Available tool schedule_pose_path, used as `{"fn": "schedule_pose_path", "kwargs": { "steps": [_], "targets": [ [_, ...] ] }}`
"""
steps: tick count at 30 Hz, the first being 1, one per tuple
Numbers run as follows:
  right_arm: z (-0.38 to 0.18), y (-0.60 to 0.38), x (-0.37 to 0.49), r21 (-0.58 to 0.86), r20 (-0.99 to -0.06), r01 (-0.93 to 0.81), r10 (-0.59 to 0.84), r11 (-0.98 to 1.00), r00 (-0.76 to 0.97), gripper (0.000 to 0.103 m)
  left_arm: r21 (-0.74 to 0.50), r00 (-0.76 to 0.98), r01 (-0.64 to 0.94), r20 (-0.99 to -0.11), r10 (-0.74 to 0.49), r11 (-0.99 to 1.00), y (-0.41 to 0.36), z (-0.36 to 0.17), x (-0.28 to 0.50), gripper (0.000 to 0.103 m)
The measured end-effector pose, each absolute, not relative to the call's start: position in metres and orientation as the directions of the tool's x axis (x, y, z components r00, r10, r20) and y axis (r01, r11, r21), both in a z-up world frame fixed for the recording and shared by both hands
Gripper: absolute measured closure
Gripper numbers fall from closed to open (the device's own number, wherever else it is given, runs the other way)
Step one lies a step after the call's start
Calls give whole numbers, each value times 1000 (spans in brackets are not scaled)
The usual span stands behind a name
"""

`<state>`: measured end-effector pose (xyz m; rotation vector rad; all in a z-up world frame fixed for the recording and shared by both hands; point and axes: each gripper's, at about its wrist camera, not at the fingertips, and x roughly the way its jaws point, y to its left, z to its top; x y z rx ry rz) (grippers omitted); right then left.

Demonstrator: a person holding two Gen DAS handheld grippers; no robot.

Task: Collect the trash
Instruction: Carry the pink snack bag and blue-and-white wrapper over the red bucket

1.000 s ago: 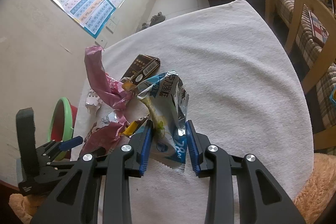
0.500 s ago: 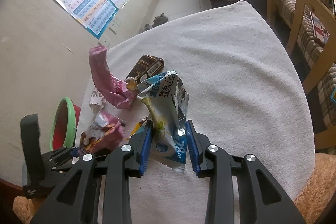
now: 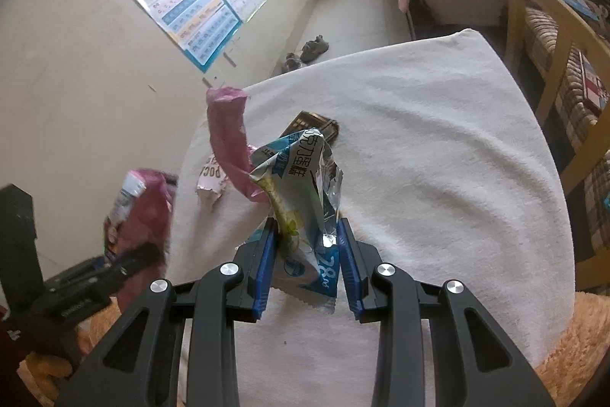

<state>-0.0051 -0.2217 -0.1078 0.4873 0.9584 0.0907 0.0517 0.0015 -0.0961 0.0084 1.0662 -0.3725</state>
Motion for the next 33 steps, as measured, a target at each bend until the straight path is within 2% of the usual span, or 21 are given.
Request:
{"fn": "schedule_pose_path", "kwargs": {
  "steps": [15, 33],
  "targets": [
    [-110, -186, 5, 394, -787, 57, 305, 917, 537, 72, -170, 486, 161, -844, -228, 972, 57, -96, 64, 58],
    [-74, -111, 30, 381, -737, -143, 394, 913, 549, 71, -176, 517, 61, -836, -182, 982, 103, -96, 68, 58]
  ]
}}
